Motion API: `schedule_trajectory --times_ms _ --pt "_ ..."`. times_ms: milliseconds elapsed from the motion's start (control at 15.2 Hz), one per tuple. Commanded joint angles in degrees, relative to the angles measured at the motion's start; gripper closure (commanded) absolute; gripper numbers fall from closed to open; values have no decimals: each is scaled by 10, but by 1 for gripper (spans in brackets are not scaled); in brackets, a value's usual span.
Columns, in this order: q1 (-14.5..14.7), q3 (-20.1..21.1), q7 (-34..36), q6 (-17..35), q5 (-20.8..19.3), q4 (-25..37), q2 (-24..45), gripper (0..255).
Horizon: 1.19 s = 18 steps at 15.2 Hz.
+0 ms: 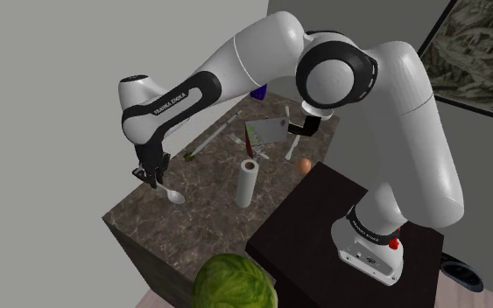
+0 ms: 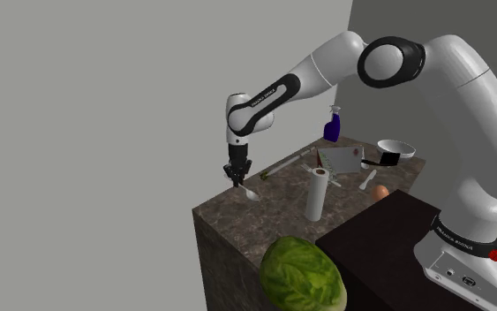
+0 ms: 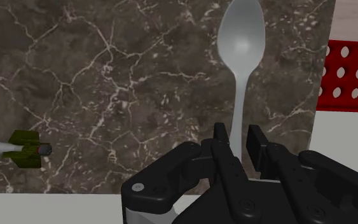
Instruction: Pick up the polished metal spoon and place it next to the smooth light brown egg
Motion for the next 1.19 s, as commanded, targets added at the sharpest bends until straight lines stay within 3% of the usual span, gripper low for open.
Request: schedule_trajectory --times_ms 0,462,1122 --pt "-1 0 1 -10 0 0 -10 255" --pt "-3 2 5 -41 2 3 -39 255" --pt "-79 -4 -91 53 30 -270 -205 255"
